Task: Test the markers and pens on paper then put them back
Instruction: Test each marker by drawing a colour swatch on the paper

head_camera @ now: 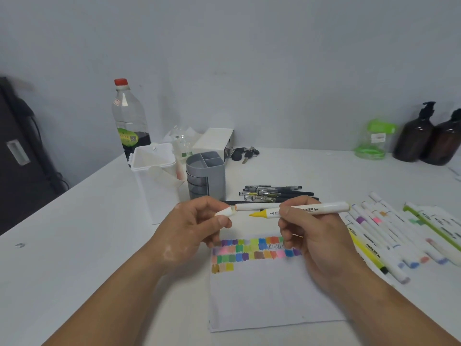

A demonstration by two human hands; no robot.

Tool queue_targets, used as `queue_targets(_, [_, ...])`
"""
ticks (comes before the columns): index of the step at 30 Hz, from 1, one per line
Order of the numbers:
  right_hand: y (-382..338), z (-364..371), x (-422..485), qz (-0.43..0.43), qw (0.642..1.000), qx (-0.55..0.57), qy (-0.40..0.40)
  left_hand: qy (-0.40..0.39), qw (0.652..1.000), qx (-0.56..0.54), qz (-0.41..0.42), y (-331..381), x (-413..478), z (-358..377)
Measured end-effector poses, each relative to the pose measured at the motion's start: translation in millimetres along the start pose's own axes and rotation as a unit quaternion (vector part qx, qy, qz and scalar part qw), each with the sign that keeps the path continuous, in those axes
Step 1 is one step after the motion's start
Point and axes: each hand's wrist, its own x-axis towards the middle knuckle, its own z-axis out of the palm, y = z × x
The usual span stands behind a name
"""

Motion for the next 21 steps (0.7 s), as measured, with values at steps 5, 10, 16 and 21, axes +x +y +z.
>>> queue_targets(5, [1.0, 2.5, -1.9, -0.009, 1.0, -0.002, -0.012, -0.023, 1.0, 0.009, 0.0, 3.2, -2.2, 3.8])
queue_targets(10, [5.3, 6.1, -5.8, -0.003, 0.999, -0.028, -0.043, -0.031, 0.999, 0.009, -0.002, 5.7, -2.9, 8.6])
queue_targets(16, [5.8, 9.7, -8.6, 0.024, 0.998, -0.027, -0.057, -0.045, 0.998, 0.028, 0.018, 5.8, -4.6, 11.9])
queue_targets(21, [2.0, 12.0, -11.8, 0.03, 0.997, -0.008, -0.068, -0.036, 0.998, -0.002, 0.043, 6.4, -4.5, 12.0])
